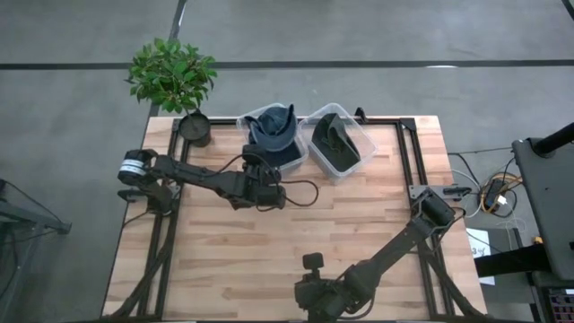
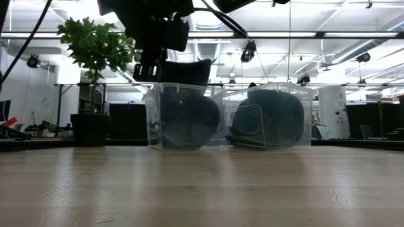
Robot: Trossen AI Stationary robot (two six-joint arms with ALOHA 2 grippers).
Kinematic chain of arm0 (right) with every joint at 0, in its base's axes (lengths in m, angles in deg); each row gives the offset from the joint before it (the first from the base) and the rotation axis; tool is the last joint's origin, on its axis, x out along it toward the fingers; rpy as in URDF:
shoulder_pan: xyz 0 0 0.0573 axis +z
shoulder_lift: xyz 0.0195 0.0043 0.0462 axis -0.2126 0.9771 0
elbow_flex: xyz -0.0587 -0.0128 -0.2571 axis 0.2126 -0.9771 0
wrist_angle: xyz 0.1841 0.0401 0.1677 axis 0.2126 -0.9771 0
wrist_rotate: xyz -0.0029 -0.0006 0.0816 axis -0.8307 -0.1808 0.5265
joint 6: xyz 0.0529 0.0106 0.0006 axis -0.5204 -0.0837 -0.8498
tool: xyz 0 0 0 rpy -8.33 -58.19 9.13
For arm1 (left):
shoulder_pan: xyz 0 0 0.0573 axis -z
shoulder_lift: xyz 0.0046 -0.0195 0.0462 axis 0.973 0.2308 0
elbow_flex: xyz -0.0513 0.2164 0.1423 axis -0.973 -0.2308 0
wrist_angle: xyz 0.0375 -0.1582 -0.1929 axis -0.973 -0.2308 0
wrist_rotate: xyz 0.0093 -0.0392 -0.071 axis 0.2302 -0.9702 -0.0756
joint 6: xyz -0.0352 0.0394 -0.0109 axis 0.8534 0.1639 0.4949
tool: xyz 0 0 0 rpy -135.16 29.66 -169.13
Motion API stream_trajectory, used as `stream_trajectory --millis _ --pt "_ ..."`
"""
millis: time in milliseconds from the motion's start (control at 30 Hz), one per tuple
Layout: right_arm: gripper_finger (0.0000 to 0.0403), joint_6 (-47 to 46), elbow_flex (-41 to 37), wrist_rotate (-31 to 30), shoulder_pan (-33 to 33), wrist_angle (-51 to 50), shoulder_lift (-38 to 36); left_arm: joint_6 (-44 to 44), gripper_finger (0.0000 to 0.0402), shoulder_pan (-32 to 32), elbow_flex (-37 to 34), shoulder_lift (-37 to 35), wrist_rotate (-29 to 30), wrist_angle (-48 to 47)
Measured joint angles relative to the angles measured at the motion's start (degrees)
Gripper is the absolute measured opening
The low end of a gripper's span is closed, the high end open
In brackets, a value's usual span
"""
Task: Pick & Place hat
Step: Put the blue cap into the left transparent bin
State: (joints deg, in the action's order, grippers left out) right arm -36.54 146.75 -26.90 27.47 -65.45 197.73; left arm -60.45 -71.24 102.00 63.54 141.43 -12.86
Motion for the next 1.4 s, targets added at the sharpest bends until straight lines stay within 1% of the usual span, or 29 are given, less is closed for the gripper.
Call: stream_trajectory --millis 167,300,400,567,700,733,833,933,1100,1233,1333,1400 --pt "0.0057 0.0 0.0 0.0 0.0 0.0 0.0 0.8 0.0081 -0.1 0.0 0.0 0.0 1.1" --pt "0.0057 0.0 0.0 0.0 0.0 0.0 0.0 4.2 0.0081 -0.2 0.0 0.0 -3.1 2.1" --pt "0.0057 0.0 0.0 0.0 0.0 0.0 0.0 7.2 0.0081 -0.8 0.0 0.0 -8.3 2.7" --pt "0.0057 0.0 0.0 0.0 0.0 0.0 0.0 10.5 0.0081 -2.8 0.1 0.0 -14.3 2.5" --pt "0.0057 0.0 0.0 0.0 0.0 0.0 0.0 13.2 0.0081 -4.2 0.1 0.0 -22.5 0.3" --pt "0.0057 0.0 0.0 0.0 0.0 0.0 0.0 14.2 0.0081 -4.6 0.1 0.0 -23.5 -0.7" --pt "0.0057 0.0 0.0 0.0 0.0 0.0 0.0 16.2 0.0083 -5.5 0.5 0.0 -23.6 -4.9" --pt "0.0057 0.0 0.0 0.0 0.0 0.0 0.0 18.2 0.0094 -5.6 1.8 0.0 -23.3 -8.7" --pt "0.0057 -0.1 0.0 0.0 0.0 0.2 0.0 19.1 0.0128 -5.6 4.9 0.0 -23.1 -9.7" --pt "0.0057 -0.9 0.0 0.0 0.0 0.2 0.0 19.1 0.0149 -4.2 7.3 0.0 -20.7 -10.1" --pt "0.0057 -0.9 0.0 0.0 0.0 0.1 0.0 18.4 0.0151 -2.7 9.1 0.0 -16.0 -10.5" --pt "0.0057 -0.9 0.0 0.0 0.0 0.1 0.0 17.4 0.0151 -2.1 10.3 0.0 -15.0 -11.1"
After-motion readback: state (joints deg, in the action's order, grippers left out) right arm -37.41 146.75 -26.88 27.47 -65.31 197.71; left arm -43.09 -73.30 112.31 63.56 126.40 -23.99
